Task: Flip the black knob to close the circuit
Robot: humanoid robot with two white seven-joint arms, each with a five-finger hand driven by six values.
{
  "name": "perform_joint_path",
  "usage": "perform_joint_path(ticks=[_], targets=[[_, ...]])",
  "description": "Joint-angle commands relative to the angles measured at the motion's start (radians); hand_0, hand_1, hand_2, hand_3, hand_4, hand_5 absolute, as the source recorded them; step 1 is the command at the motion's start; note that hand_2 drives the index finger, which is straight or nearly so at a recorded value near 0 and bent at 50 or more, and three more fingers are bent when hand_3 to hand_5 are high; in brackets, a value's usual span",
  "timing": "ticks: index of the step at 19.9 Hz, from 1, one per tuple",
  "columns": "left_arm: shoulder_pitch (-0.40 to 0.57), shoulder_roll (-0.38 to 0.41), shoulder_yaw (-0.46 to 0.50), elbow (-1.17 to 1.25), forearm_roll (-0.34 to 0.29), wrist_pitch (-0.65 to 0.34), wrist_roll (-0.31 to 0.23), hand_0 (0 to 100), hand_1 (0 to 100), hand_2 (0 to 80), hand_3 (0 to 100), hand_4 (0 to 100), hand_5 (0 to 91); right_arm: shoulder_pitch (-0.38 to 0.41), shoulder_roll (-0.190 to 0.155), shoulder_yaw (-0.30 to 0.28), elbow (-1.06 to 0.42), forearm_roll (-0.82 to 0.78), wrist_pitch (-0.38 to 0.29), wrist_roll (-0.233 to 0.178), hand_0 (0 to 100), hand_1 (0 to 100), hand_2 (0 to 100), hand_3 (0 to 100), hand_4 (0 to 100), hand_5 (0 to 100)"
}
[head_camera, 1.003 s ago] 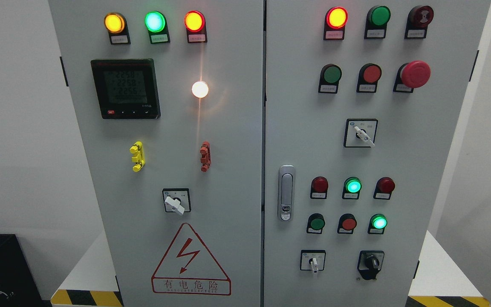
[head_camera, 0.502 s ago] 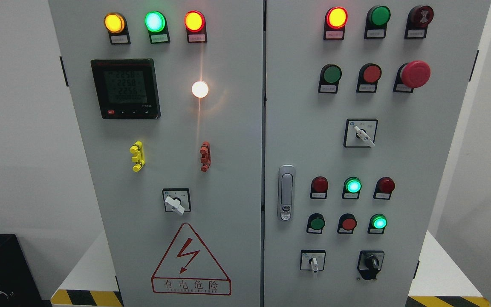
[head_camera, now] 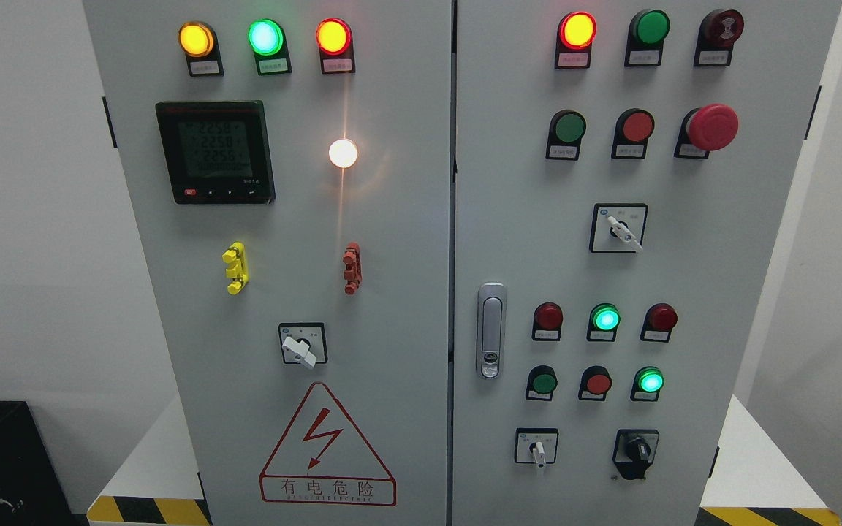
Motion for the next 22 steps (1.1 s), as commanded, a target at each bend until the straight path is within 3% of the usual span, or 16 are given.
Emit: perform_joint_path(ticks=[1, 3, 9, 15, 18, 22], targets=[[0.021, 0.001, 0.000, -0.023, 0.000, -0.001, 0.000, 12, 56, 0.0, 0, 0, 0.0, -0.003, 0.001, -0.010, -0.215, 0.125, 0.049, 0.019, 0, 0, 88, 99, 86, 89], [0.021, 0.000, 0.000, -0.023, 0.000, -0.001, 0.000, 12, 56, 0.0, 0, 0, 0.0, -0.007, 0.001, -0.008, -0.236, 0.170, 0.075, 0.025, 0, 0, 88, 100, 87, 90], [0.021, 0.000, 0.000, -0.023, 0.000, -0.001, 0.000, 12, 56, 0.0, 0, 0, 0.0, -0.010, 0.001, -0.006, -0.327, 0.310, 0.132, 0.106, 0, 0, 89, 100, 88, 91], [0.021, 0.000, 0.000, -0.023, 0.000, -0.001, 0.000, 12, 56, 0.0, 0, 0, 0.0, -0.057, 0.004, 0.010, -0.333, 0.377, 0.175, 0.116, 0, 0, 89, 100, 89, 92], [0.021, 0.001, 0.000, -0.023, 0.000, -0.001, 0.000, 12, 56, 0.0, 0, 0, 0.0, -0.089, 0.006, 0.017, -0.335, 0.399, 0.222, 0.163, 0, 0, 89, 100, 89, 92], [0.021, 0.001, 0.000, -0.023, 0.000, -0.001, 0.000, 12, 56, 0.0, 0, 0, 0.0, -0.131, 0.006, 0.017, -0.323, 0.451, 0.247, 0.182, 0, 0, 89, 100, 89, 92]])
